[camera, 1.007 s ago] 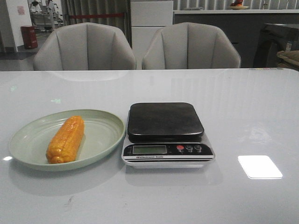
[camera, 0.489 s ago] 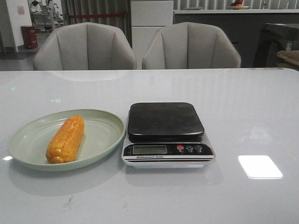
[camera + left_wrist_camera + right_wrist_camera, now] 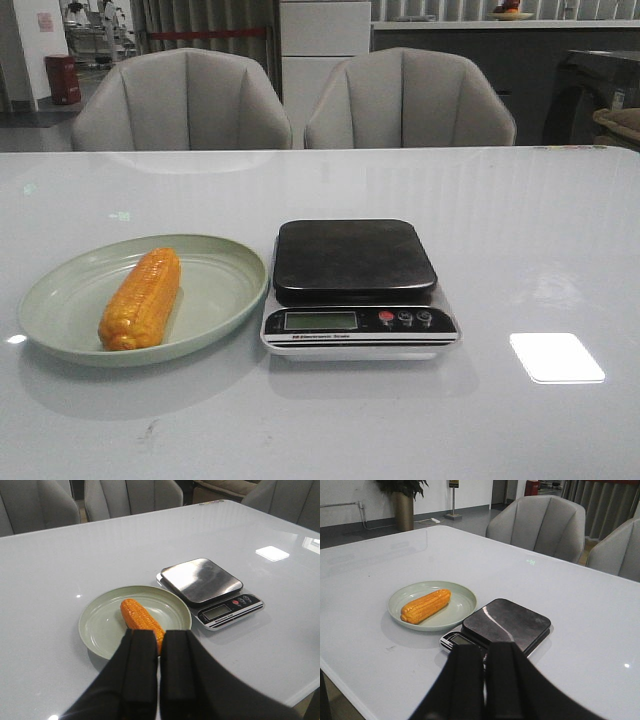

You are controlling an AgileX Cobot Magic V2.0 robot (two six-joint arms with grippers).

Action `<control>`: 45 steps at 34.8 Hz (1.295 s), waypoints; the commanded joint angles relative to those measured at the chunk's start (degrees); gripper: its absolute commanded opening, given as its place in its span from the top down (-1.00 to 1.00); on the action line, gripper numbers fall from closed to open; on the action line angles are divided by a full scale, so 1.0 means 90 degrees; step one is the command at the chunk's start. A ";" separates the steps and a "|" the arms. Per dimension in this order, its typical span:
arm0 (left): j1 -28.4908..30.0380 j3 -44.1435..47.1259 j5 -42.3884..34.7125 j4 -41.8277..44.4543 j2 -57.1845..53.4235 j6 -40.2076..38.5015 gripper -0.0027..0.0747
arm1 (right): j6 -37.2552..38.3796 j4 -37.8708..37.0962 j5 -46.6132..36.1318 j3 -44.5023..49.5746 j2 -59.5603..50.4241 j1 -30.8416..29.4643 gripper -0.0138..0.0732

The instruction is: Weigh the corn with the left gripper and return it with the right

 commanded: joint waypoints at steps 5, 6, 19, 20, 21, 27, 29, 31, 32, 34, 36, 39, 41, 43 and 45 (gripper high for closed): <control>0.0025 -0.0148 -0.0517 0.0021 0.0096 -0.0019 0.59 | -0.0068 -0.0122 -0.0541 -0.0147 0.0070 -0.0023 0.26; 0.0059 -0.0148 -0.0462 0.0040 0.0096 -0.0002 0.59 | -0.0068 -0.0122 -0.0541 -0.0147 0.0070 -0.0023 0.26; 0.2669 0.1229 -0.3082 -0.0049 -0.0018 0.0170 0.59 | -0.0068 -0.0122 -0.0541 -0.0147 0.0070 -0.0023 0.26; 0.2767 0.1366 -0.3174 -0.0049 -0.0057 0.0155 0.59 | -0.0068 -0.0122 -0.0541 -0.0147 0.0070 -0.0023 0.26; 0.2880 0.1495 -0.3254 -0.0049 -0.0135 0.0155 0.59 | -0.0068 -0.0122 -0.0541 -0.0147 0.0070 -0.0023 0.26; 0.3227 0.2169 -0.3506 -0.0049 -0.0573 0.0155 0.59 | -0.0068 -0.0122 -0.0541 -0.0147 0.0070 -0.0023 0.26; 0.3227 0.2279 -0.3625 -0.0016 -0.0559 0.0155 0.59 | -0.0068 -0.0122 -0.0525 -0.0147 0.0070 -0.0023 0.26; 0.3227 0.2404 -0.3783 -0.0004 -0.0559 0.0155 0.59 | -0.0068 -0.0122 -0.0513 -0.0147 0.0070 -0.0023 0.26; 0.3227 0.2492 -0.3879 -0.0004 -0.0559 0.0155 0.59 | -0.0068 -0.0122 -0.0513 -0.0147 0.0070 -0.0023 0.26; 0.3227 0.2675 -0.4160 -0.0004 -0.0559 0.0155 0.59 | -0.0068 -0.0122 -0.0513 -0.0147 0.0070 -0.0023 0.26; 0.3227 0.2754 -0.4108 -0.0004 -0.0559 0.0155 0.59 | -0.0068 -0.0122 -0.0513 -0.0147 0.0070 -0.0023 0.26; 0.3227 0.2754 -0.4001 -0.0004 -0.0559 0.0155 0.59 | -0.0068 -0.0122 -0.0513 -0.0147 0.0070 -0.0023 0.26; 0.3227 0.2754 -0.3998 -0.0004 -0.0559 0.0155 0.59 | -0.0068 -0.0122 -0.0513 -0.0147 0.0070 -0.0023 0.26; 0.3227 0.2754 -0.3998 -0.0004 -0.0559 0.0155 0.59 | -0.0068 -0.0122 -0.0513 -0.0147 0.0070 -0.0023 0.26; 0.3227 0.2754 -0.3998 -0.0004 -0.0559 0.0155 0.59 | -0.0068 -0.0122 -0.0513 -0.0147 0.0070 -0.0023 0.26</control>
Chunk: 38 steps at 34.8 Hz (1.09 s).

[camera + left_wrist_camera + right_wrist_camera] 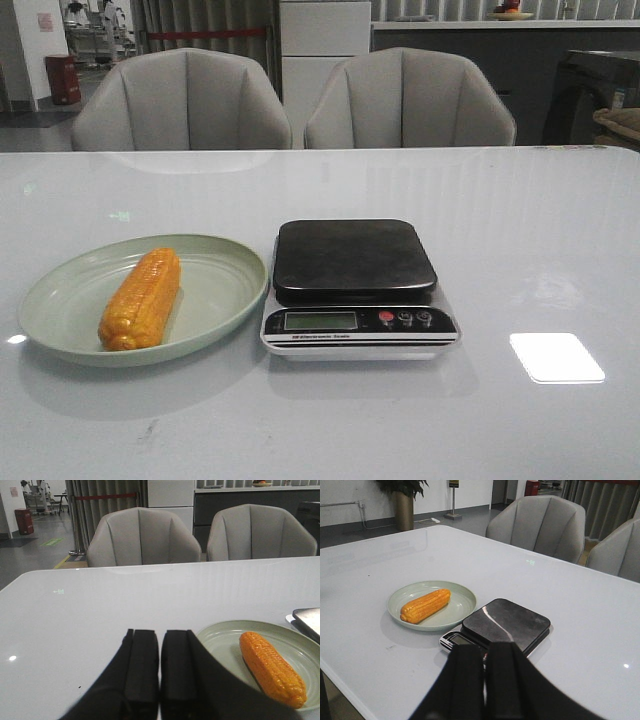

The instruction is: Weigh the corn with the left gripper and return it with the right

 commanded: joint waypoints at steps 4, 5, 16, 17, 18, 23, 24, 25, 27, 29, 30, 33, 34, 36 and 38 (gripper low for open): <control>0.0005 0.0206 -0.0445 -0.0002 -0.0140 -0.0031 0.59 | -0.0054 -0.0119 -0.0513 -0.0157 0.0070 -0.0023 0.26; 0.0005 0.0206 -0.0445 -0.0002 -0.0140 -0.0031 0.59 | -0.0054 -0.0119 -0.0513 -0.0157 0.0070 -0.0023 0.26; 0.0005 0.0206 -0.0445 -0.0002 -0.0140 -0.0031 0.59 | -0.0054 -0.0119 -0.0513 -0.0157 0.0070 -0.0023 0.26; 0.0005 0.0206 -0.0445 -0.0002 -0.0140 -0.0031 0.59 | -0.0054 -0.0119 -0.0513 -0.0157 0.0070 -0.0023 0.26; 0.0005 0.0206 -0.0445 -0.0002 -0.0140 -0.0031 0.59 | -0.0054 -0.0119 -0.0513 -0.0157 0.0070 -0.0023 0.26; 0.0005 0.0206 -0.0445 -0.0002 -0.0140 -0.0031 0.59 | -0.0054 -0.0119 -0.0523 -0.0120 0.0077 -0.0155 0.26; 0.0005 0.0206 -0.0445 -0.0002 -0.0140 -0.0031 0.59 | -0.0054 -0.0119 -0.0529 -0.0102 0.0083 -0.0332 0.26; 0.0005 0.0206 -0.0445 -0.0002 -0.0140 -0.0031 0.59 | -0.0054 -0.0112 -0.0529 -0.0084 0.0083 -0.0575 0.26; 0.0005 0.0206 -0.0445 -0.0002 -0.0140 -0.0031 0.59 | -0.0054 -0.0041 -0.0587 -0.0029 0.0083 -0.1114 0.26; 0.0005 0.0206 -0.0445 -0.0002 -0.0140 -0.0031 0.59 | -0.0054 0.0006 -0.0623 0.0025 0.0083 -0.1699 0.26; 0.0005 0.0206 -0.0445 -0.0002 -0.0140 -0.0031 0.59 | -0.0054 0.0030 -0.0632 0.0041 0.0083 -0.1958 0.26; 0.0005 0.0206 -0.0445 -0.0002 -0.0140 -0.0031 0.59 | -0.0054 0.0222 -0.0875 0.0176 0.0077 -0.2818 0.26; 0.0005 0.0206 -0.0445 -0.0002 -0.0140 -0.0031 0.59 | -0.0054 0.0317 -0.1032 0.0259 0.0077 -0.3087 0.26; 0.0005 0.0206 -0.0445 -0.0002 -0.0140 -0.0031 0.59 | -0.0054 0.0494 -0.1432 0.0450 0.0072 -0.3499 0.26; 0.0005 0.0206 -0.0445 -0.0002 -0.0140 -0.0031 0.59 | -0.0054 0.0539 -0.1807 0.0671 0.0051 -0.3773 0.26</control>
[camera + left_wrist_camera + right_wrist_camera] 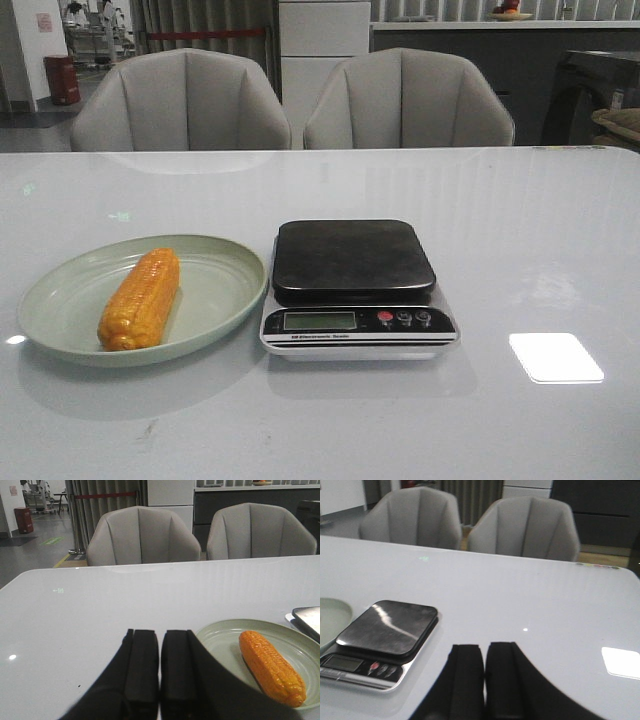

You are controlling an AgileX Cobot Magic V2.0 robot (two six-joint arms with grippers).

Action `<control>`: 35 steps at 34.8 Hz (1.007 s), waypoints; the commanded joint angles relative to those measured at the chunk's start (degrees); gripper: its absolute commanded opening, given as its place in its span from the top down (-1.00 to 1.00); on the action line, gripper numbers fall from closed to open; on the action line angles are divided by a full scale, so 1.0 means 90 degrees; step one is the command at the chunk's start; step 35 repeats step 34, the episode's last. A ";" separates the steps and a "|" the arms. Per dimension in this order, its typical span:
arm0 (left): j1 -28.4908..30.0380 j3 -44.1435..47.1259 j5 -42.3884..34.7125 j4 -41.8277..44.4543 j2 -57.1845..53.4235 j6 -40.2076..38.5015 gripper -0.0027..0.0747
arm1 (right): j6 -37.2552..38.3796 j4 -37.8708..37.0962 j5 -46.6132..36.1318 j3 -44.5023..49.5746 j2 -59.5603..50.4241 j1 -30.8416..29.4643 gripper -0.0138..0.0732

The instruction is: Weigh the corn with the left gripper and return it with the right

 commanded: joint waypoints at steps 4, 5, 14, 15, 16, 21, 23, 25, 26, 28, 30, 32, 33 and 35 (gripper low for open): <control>0.0005 0.0206 -0.0469 -0.0002 -0.0140 -0.0031 0.59 | -0.0051 0.0142 -0.1615 0.0517 -0.0147 -0.0702 0.26; 0.0005 0.0206 -0.0469 -0.0002 -0.0140 -0.0031 0.59 | -0.0051 0.0142 -0.1690 0.0628 -0.0216 -0.0741 0.26; 0.0005 0.0206 -0.0469 -0.0002 -0.0129 -0.0031 0.59 | -0.0046 0.0228 -0.2387 0.1292 -0.0425 -0.0763 0.26; 0.0005 0.0206 -0.0469 -0.0002 -0.0129 -0.0031 0.59 | -0.0046 0.0228 -0.2387 0.1292 -0.0425 -0.0745 0.26; 0.0005 0.0206 -0.0469 -0.0002 -0.0129 -0.0031 0.59 | -0.0046 0.0228 -0.2387 0.1292 -0.0425 -0.0745 0.26; 0.0005 0.0206 -0.0469 -0.0002 -0.0129 -0.0031 0.59 | -0.0046 0.0228 -0.2387 0.1292 -0.0425 -0.0745 0.26; 0.0005 0.0206 -0.0469 -0.0002 -0.0129 -0.0031 0.59 | -0.0046 0.0228 -0.2387 0.1292 -0.0425 -0.0745 0.26; 0.0005 0.0206 -0.0469 -0.0002 -0.0129 -0.0031 0.59 | -0.0046 0.0228 -0.2387 0.1292 -0.0425 -0.0745 0.26; 0.0005 0.0206 -0.0469 -0.0002 -0.0129 -0.0031 0.59 | -0.0046 0.0228 -0.2387 0.1292 -0.0425 -0.0745 0.26; 0.0005 0.0206 -0.0469 -0.0002 -0.0129 -0.0031 0.59 | -0.0046 0.0228 -0.2387 0.1292 -0.0425 -0.0745 0.26; 0.0005 0.0206 -0.0469 -0.0002 -0.0129 -0.0031 0.59 | -0.0046 0.0228 -0.2387 0.1292 -0.0425 -0.0745 0.26; 0.0005 0.0206 -0.0469 -0.0002 -0.0129 -0.0031 0.59 | -0.0046 0.0228 -0.2387 0.1292 -0.0425 -0.0745 0.26; 0.0005 0.0206 -0.0469 -0.0002 -0.0129 -0.0031 0.59 | -0.0046 0.0228 -0.2387 0.1292 -0.0425 -0.0745 0.26; 0.0005 0.0206 -0.0469 -0.0002 -0.0129 -0.0031 0.59 | -0.0046 0.0228 -0.2387 0.1292 -0.0425 -0.0745 0.26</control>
